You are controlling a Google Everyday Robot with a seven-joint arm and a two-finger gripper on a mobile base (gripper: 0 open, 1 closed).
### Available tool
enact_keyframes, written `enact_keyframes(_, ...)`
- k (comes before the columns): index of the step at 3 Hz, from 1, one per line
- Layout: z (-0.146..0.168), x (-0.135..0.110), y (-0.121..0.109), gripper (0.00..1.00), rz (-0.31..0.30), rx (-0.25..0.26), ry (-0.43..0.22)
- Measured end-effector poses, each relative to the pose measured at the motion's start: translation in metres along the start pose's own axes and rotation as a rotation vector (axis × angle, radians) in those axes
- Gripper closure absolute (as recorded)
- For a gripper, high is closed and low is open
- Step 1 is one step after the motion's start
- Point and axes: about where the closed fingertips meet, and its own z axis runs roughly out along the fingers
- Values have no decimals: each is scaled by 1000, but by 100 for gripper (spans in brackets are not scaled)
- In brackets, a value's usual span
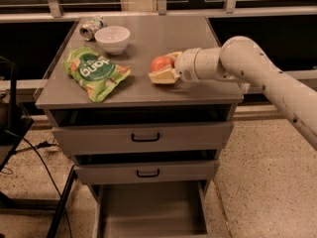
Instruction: Pick apple from bottom drawer and place on counter
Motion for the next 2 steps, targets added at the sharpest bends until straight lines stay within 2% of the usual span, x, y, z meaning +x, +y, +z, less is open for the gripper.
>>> enact_keyframes(1, 0, -3, -1, 100, 1, -1, 0)
enact_keyframes(2, 3, -2, -1, 74, 3, -14, 1)
